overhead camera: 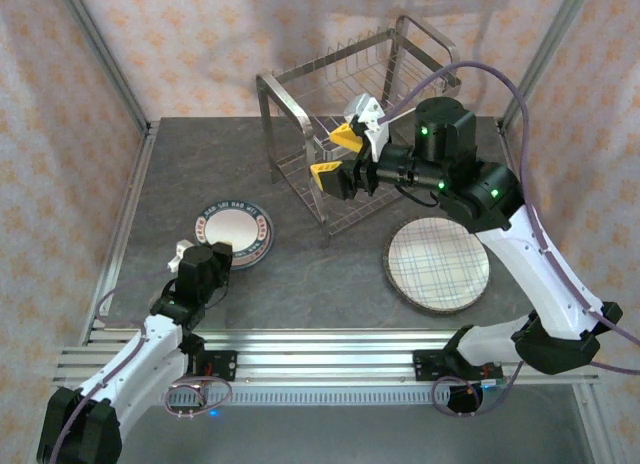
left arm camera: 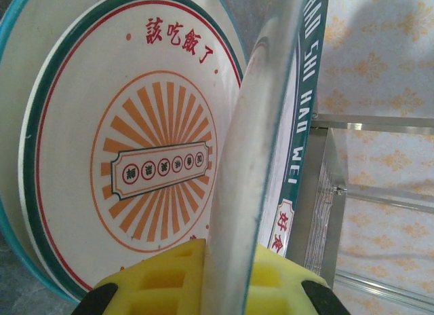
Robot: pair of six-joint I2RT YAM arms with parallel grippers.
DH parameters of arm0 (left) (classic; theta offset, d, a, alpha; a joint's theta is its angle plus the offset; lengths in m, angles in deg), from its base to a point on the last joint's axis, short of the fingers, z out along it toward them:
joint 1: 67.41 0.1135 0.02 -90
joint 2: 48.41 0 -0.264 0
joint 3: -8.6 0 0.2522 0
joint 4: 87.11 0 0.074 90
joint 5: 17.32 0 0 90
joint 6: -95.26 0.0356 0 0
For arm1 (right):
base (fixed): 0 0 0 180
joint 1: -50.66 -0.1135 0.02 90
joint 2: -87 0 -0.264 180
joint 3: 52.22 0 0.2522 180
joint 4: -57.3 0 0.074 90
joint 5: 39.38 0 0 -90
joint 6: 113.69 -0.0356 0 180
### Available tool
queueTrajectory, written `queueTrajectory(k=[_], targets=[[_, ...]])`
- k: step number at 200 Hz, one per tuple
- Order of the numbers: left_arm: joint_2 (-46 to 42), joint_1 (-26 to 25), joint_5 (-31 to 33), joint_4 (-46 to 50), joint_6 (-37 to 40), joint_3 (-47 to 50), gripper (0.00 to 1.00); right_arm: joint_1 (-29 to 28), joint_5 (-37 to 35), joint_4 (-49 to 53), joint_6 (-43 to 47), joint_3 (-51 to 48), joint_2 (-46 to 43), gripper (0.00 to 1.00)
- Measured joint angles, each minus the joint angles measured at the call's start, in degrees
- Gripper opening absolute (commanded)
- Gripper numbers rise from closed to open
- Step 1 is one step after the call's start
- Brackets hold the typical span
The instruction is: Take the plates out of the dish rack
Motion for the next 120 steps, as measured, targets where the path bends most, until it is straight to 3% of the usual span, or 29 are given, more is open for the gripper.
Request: queueTrajectory(k=[120], targets=[[7.7,1.5,-1.6,-5.4,-0.4,0.1,0.00,0.0,0.0,0.0,-0.4,0.0,0.0,0.75]])
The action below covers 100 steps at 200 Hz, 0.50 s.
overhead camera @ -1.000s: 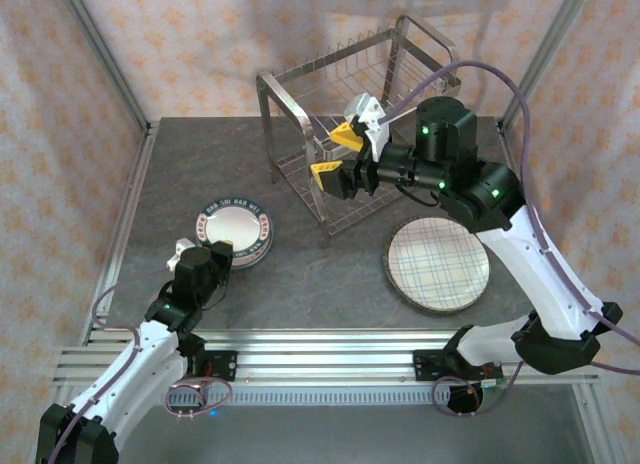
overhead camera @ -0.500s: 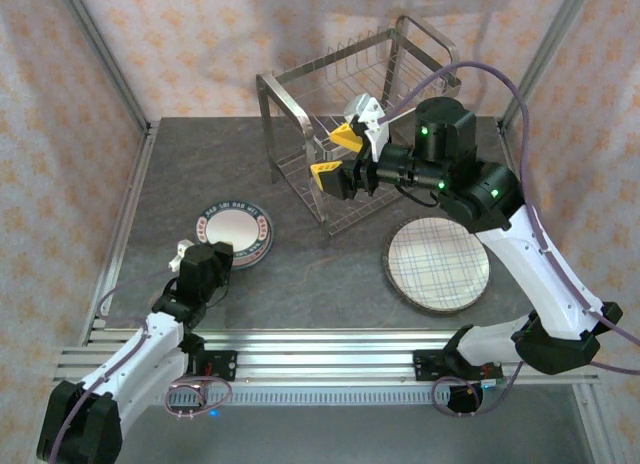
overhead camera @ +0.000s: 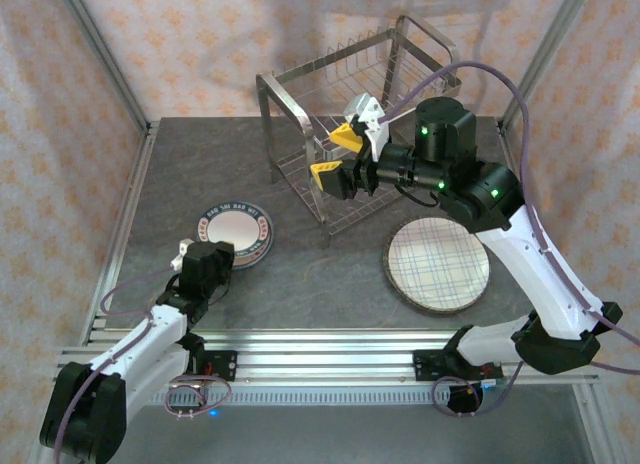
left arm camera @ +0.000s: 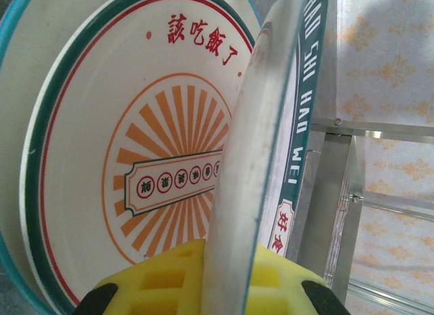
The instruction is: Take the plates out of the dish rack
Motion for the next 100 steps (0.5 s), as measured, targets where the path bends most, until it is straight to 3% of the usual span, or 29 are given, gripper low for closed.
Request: queueTrajectory(k=[100], targets=[[2.9,1.1,-1.8,-1.6,0.0,0.9,0.00,0.0,0.0,0.0,-1.5,0.0,0.0,0.75]])
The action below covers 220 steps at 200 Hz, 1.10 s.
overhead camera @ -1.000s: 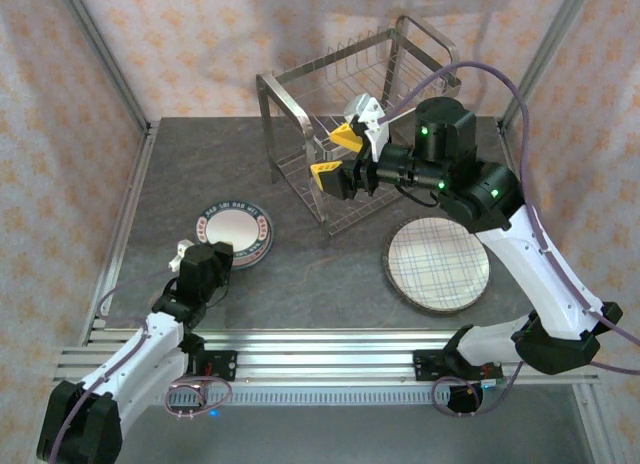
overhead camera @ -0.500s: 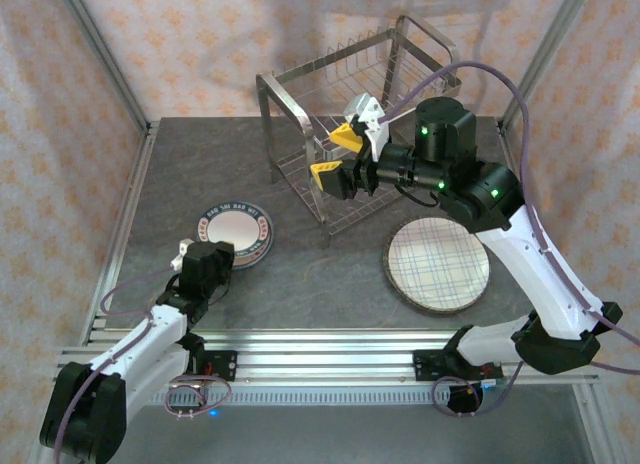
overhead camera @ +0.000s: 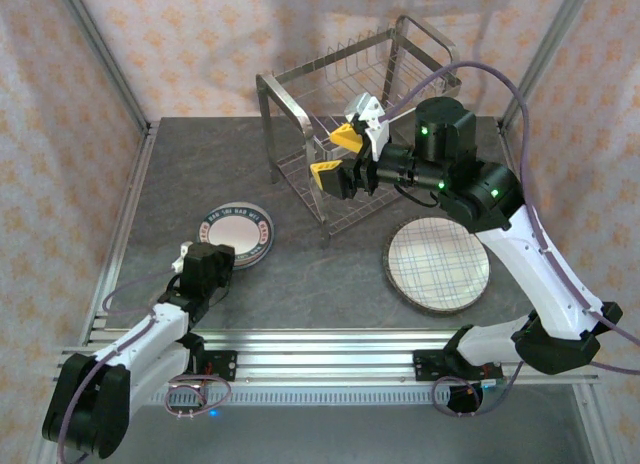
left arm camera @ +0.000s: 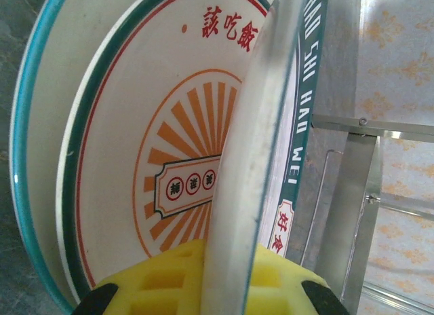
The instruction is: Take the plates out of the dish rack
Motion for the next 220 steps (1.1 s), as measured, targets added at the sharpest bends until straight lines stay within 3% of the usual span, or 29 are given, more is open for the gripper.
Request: queueTrajectory(k=[118,220], targets=[[3.5,0.4,-1.4,-2.2,0.0,0.0,0.00,0.0,0.0,0.0,-0.5,0.0,0.0,0.75],[1.4,0.4,-2.1,1.0,1.1,-0.7,0.28,0.0,0.0,0.0,-0.5,0.0,0.0,0.75]])
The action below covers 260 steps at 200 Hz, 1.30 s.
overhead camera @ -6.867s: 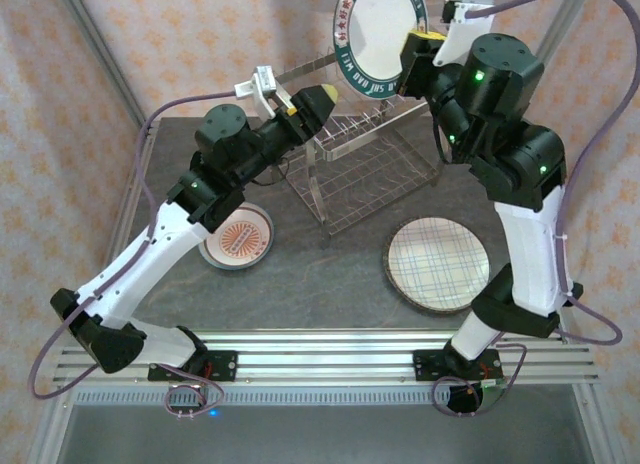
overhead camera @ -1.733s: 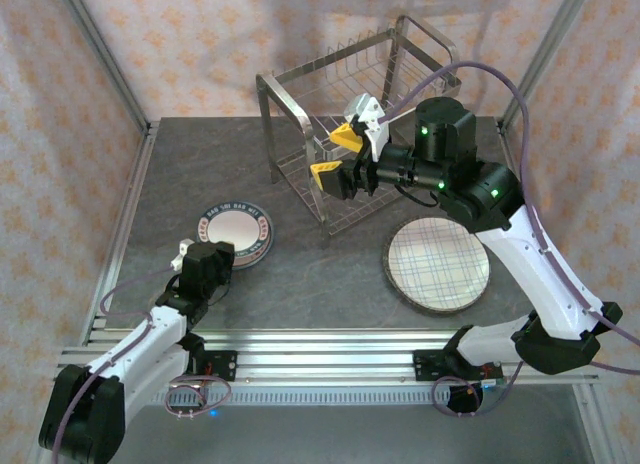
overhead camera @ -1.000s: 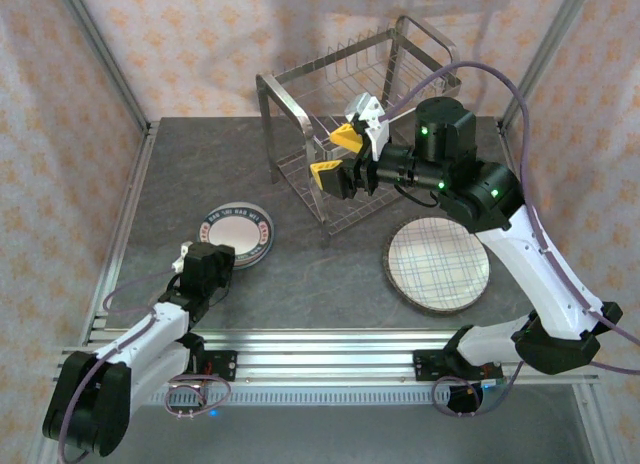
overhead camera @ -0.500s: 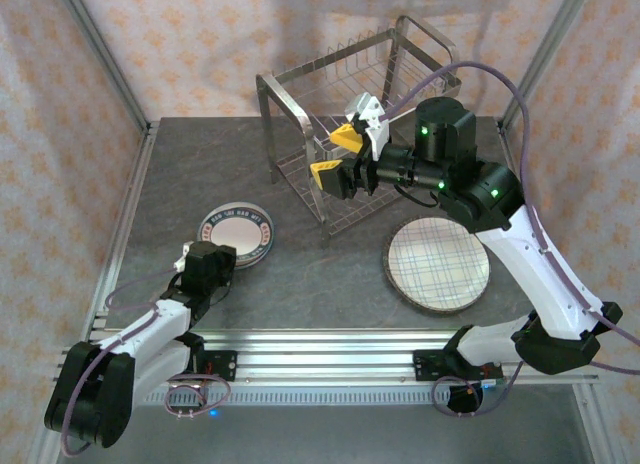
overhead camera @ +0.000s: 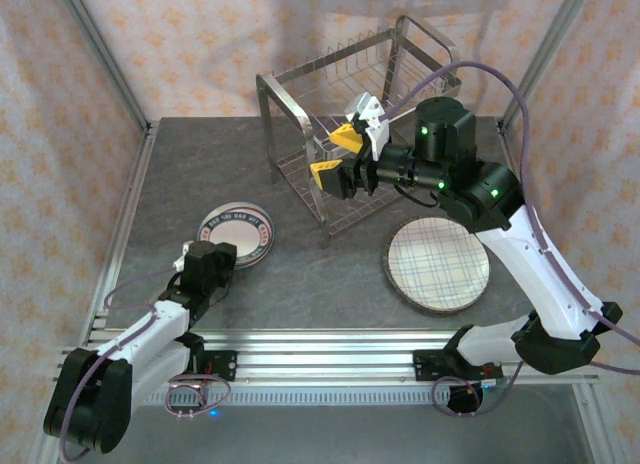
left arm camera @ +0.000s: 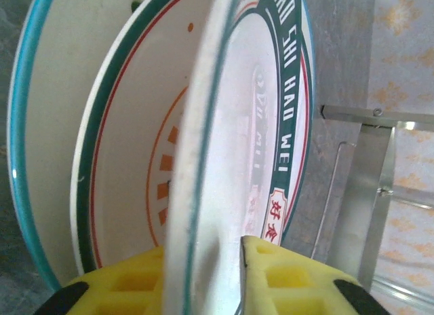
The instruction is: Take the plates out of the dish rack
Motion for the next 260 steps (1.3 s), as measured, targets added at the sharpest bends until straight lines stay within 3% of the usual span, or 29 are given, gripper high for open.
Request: queueTrajectory(k=[63,101,260], targets=[[-0.3,0.0,-0.9,3.0,0.0,-1.9,0.30,0.0,0.2,0.0,-0.4,0.0,0.0,0.75],[0.3,0.0,-2.2,6.0,0.0,-4.5,0.39,0.0,0.2,0.0,-0.6,0.0,0.0,0.75],[4.3,0.0,-5.1,13.6,0.0,-8.4,0.40,-0.1,0.2,0.0,-0.6,0.0,0.0,0.75]])
